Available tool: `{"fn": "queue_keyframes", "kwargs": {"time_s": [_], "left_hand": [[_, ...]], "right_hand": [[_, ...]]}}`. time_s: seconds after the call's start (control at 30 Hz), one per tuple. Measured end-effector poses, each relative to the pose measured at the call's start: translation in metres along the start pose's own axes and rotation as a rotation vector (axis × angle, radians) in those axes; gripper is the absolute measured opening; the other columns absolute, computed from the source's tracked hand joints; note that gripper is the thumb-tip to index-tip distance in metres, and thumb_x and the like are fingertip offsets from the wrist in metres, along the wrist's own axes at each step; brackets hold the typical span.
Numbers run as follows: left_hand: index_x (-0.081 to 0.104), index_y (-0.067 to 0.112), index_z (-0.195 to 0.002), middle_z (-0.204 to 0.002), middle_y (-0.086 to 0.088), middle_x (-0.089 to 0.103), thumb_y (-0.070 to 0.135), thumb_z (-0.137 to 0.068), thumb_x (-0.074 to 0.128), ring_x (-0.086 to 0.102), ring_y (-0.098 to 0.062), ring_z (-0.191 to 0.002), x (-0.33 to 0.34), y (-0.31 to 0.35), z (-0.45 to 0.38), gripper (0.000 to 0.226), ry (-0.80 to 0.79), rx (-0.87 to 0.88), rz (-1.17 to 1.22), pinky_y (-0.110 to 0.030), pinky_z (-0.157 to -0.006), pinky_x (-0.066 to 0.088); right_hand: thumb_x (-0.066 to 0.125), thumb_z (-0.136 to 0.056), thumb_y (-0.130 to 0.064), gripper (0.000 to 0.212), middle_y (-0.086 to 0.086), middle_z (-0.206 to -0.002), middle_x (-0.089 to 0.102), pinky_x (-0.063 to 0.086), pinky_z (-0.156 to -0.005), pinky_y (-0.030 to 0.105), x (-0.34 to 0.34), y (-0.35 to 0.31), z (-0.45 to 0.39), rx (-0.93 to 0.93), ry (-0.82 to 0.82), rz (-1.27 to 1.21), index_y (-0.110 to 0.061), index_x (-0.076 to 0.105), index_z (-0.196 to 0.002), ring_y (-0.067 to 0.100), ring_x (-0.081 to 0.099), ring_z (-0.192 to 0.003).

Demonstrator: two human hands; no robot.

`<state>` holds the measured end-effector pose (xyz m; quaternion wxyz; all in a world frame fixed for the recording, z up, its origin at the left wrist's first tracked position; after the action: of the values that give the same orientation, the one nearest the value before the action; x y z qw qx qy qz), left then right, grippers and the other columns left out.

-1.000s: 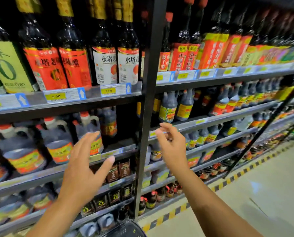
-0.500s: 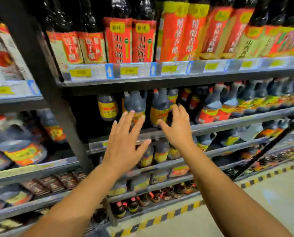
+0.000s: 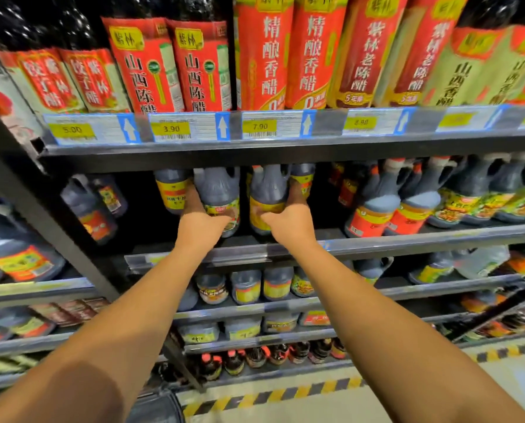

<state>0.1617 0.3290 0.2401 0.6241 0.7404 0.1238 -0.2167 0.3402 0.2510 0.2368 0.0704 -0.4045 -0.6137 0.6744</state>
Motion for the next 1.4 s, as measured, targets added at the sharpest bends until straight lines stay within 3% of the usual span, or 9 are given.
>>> {"fn": "queue_keyframes", "kwargs": {"time_s": [0.07, 0.23, 0.47, 0.73, 1.03, 1.17, 1.27, 1.33, 1.4], "left_hand": [[0.041, 0.019, -0.152, -0.14, -0.008, 0.065, 0.014, -0.079, 0.087, 0.066, -0.03, -0.123, 0.004, -0.003, -0.001, 0.087, 0.028, 0.008, 0.04, -0.031, -0.093, 0.052], [0.04, 0.02, -0.155, -0.138, -0.007, 0.067, 0.023, -0.079, 0.092, 0.067, -0.027, -0.121, -0.002, -0.005, 0.002, 0.092, 0.015, 0.024, 0.009, -0.032, -0.093, 0.052], [0.039, 0.015, -0.15, -0.13, -0.012, 0.071, 0.027, -0.082, 0.091, 0.07, -0.032, -0.11, -0.002, -0.006, 0.013, 0.087, 0.087, 0.039, -0.027, -0.029, -0.079, 0.049], [0.029, 0.016, -0.159, -0.136, -0.014, 0.067, 0.03, -0.085, 0.088, 0.068, -0.035, -0.116, -0.002, -0.008, 0.011, 0.095, 0.044, 0.039, 0.011, -0.033, -0.085, 0.053], [0.031, 0.021, -0.155, -0.137, -0.01, 0.066, 0.035, -0.082, 0.09, 0.067, -0.032, -0.118, -0.003, -0.014, 0.005, 0.095, 0.021, 0.04, 0.049, -0.045, -0.097, 0.059], [0.032, 0.021, -0.154, -0.138, -0.009, 0.066, 0.034, -0.083, 0.088, 0.067, -0.031, -0.12, -0.01, -0.018, 0.003, 0.092, -0.043, 0.048, 0.009, -0.04, -0.094, 0.057], [0.034, 0.022, -0.157, -0.142, -0.004, 0.061, 0.038, -0.09, 0.081, 0.061, -0.027, -0.126, -0.024, -0.018, 0.013, 0.083, -0.089, 0.094, 0.034, -0.038, -0.099, 0.052], [0.043, 0.014, -0.146, -0.125, -0.003, 0.058, 0.041, -0.099, 0.071, 0.058, -0.028, -0.12, -0.041, -0.014, 0.029, 0.061, -0.099, 0.146, -0.048, -0.036, -0.091, 0.047], [0.043, 0.013, -0.147, -0.135, -0.006, 0.054, 0.046, -0.103, 0.061, 0.05, -0.031, -0.135, -0.057, -0.018, 0.048, 0.058, -0.128, 0.241, -0.128, -0.036, -0.1, 0.044]], "right_hand": [[0.085, -0.075, -0.042, 0.074, 0.004, -0.115, 0.076, 0.062, -0.082, 0.047, -0.001, -0.002, 0.002, -0.033, 0.005, -0.016, -0.025, 0.05, -0.138, 0.033, 0.073, -0.098], [0.08, -0.069, -0.061, 0.091, 0.001, -0.134, 0.067, 0.061, -0.088, 0.05, 0.006, 0.003, 0.0, -0.113, 0.083, 0.006, -0.035, 0.039, -0.146, 0.033, 0.068, -0.116], [0.081, -0.07, -0.06, 0.095, 0.003, -0.142, 0.06, 0.059, -0.095, 0.049, 0.01, 0.009, -0.004, -0.158, 0.103, -0.008, -0.029, 0.04, -0.15, 0.032, 0.064, -0.124], [0.077, -0.069, -0.066, 0.092, 0.002, -0.136, 0.062, 0.06, -0.094, 0.049, 0.009, 0.012, -0.003, -0.151, 0.083, 0.005, -0.03, 0.041, -0.145, 0.03, 0.066, -0.12], [0.077, -0.071, -0.067, 0.102, 0.006, -0.144, 0.056, 0.06, -0.094, 0.054, 0.01, 0.007, 0.001, -0.127, 0.101, 0.072, -0.027, 0.033, -0.154, 0.036, 0.061, -0.128], [0.073, -0.068, -0.07, 0.088, 0.006, -0.124, 0.07, 0.062, -0.085, 0.052, 0.006, 0.002, 0.003, -0.076, 0.071, 0.123, -0.033, 0.035, -0.138, 0.036, 0.07, -0.103], [0.077, -0.082, -0.051, 0.055, 0.012, -0.097, 0.073, 0.061, -0.077, 0.051, -0.001, -0.001, 0.006, -0.03, -0.003, 0.218, -0.016, 0.044, -0.109, 0.039, 0.068, -0.087], [0.074, -0.088, -0.054, 0.052, 0.009, -0.096, 0.064, 0.056, -0.077, 0.047, -0.007, -0.001, 0.016, -0.05, 0.0, 0.297, -0.009, 0.05, -0.1, 0.034, 0.062, -0.091], [0.069, -0.092, -0.058, 0.056, 0.009, -0.109, 0.058, 0.055, -0.087, 0.05, -0.01, 0.0, 0.037, -0.111, 0.047, 0.37, -0.01, 0.052, -0.114, 0.033, 0.057, -0.102]]}}
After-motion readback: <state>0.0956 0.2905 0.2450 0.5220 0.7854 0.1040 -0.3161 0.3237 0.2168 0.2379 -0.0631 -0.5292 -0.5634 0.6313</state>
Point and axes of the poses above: each hand's wrist, its own z-axis away from the middle knuckle, its own x-axis out of the palm, y = z × x, the point moved 1 cm from there along -z, towards the middle knuckle
